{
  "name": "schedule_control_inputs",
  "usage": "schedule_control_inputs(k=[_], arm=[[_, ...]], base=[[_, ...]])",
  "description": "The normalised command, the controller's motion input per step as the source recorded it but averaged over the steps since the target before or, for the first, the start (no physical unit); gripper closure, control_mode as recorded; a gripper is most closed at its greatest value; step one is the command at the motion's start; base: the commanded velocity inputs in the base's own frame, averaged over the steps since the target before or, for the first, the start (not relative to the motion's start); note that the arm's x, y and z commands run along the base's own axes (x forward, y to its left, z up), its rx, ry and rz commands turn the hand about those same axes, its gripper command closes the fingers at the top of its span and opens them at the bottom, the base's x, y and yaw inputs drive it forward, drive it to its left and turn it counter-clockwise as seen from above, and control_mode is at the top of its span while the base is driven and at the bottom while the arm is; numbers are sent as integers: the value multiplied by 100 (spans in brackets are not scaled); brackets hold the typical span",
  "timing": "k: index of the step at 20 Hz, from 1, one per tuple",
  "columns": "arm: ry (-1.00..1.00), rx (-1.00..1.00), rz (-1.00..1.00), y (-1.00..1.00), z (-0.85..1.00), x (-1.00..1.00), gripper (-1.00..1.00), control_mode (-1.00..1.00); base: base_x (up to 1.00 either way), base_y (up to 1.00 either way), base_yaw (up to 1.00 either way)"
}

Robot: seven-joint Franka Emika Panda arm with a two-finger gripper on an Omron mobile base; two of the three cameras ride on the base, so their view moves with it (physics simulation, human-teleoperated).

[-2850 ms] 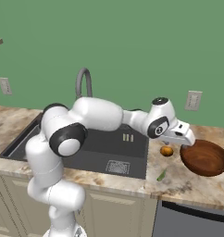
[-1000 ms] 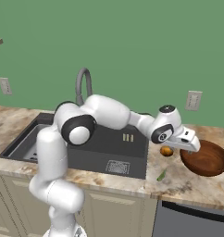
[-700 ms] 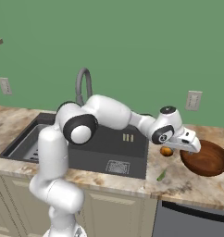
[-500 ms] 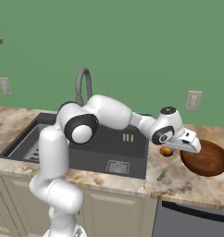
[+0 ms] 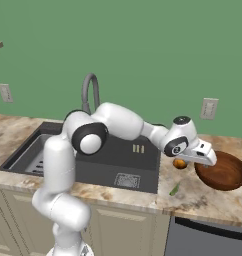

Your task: Remove the mango and lemon wedge from the sink. Then move the bowl and cup from the counter to the sink for washing.

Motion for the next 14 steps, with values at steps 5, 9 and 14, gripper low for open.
schedule_control_inputs(k=[5, 9, 14], arm=[[0, 0, 0, -2, -7, 5, -100, -100], [0, 0, 0, -4, -6, 3, -100, -100], [0, 0, 0, -5, -6, 3, 100, -100]], base=[[0, 0, 0], [0, 0, 0], [0, 0, 0]])
